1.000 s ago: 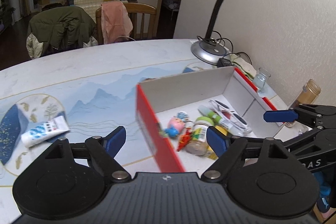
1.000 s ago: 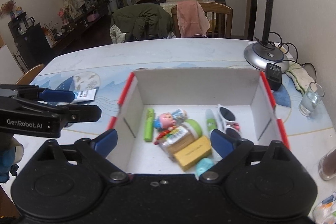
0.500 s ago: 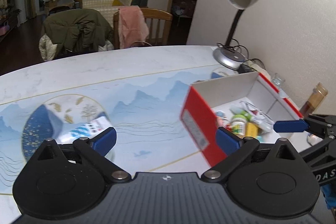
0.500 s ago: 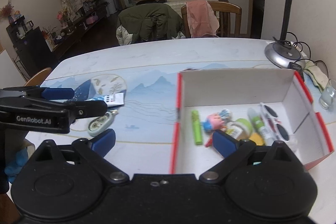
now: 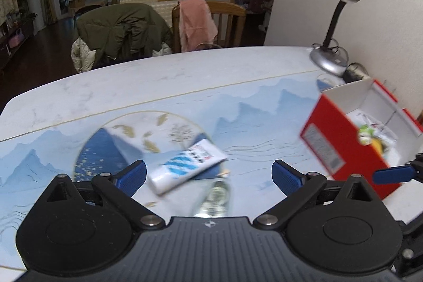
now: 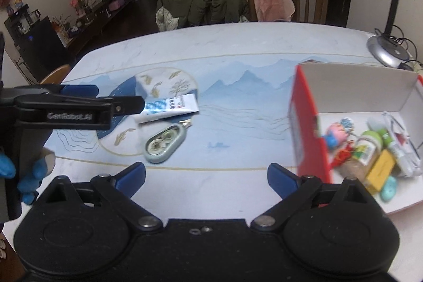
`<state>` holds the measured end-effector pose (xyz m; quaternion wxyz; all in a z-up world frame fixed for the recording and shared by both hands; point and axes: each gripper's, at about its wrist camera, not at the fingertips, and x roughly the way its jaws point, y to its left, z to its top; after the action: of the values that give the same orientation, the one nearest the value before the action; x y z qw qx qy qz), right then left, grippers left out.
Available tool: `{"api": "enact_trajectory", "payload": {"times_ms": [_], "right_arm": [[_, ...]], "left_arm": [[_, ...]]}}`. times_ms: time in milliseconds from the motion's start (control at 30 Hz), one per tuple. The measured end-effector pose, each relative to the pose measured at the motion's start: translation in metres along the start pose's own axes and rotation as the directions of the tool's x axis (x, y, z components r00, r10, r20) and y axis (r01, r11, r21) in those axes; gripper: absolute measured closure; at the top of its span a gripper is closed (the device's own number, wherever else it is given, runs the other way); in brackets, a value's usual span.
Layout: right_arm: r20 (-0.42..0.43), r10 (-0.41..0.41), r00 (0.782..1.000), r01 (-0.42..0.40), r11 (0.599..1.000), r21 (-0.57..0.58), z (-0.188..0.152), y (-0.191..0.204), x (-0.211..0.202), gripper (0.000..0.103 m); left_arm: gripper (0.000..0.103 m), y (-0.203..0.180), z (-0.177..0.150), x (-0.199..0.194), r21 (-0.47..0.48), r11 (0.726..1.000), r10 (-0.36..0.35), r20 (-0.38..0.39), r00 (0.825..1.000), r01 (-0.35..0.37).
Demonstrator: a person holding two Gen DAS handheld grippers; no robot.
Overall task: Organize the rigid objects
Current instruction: 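Withdraw both tools from the box back toward the remaining items, then grasp the white ointment tube with left tool while right tool grasps the correction tape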
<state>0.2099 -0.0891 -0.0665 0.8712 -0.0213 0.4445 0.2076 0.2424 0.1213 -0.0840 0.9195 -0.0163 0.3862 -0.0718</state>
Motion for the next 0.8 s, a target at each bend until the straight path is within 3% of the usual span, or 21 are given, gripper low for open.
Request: {"api": "enact_trajectory", "payload": {"times_ms": [267,433,800], "right_arm": [[-0.060,-0.003,0.998,0.001,0.999,-0.037,0.000,0.029,0.039,0.006],[-0.100,-0.005,0.995,0.000,0.999,-0.049,-0.003,0.042,0.063,0.006],[-0.119,-0.015,0.993,0.009,0.999,-0.051,0.009,0.065,0.112,0.007]], "left_arm": [[0.001,0.031,-0.001,0.030,-0.014,1.000,-0.026,-0.061,0.998,0.025],[0.001,0.039,-0.001,0.051,0.009,1.000,-0.007,-0.074,0.997,0.008],[0.001,0.051,-0.006,0.100,0.047,0.999,-0.003,-0.128,0.992,0.009]]}}
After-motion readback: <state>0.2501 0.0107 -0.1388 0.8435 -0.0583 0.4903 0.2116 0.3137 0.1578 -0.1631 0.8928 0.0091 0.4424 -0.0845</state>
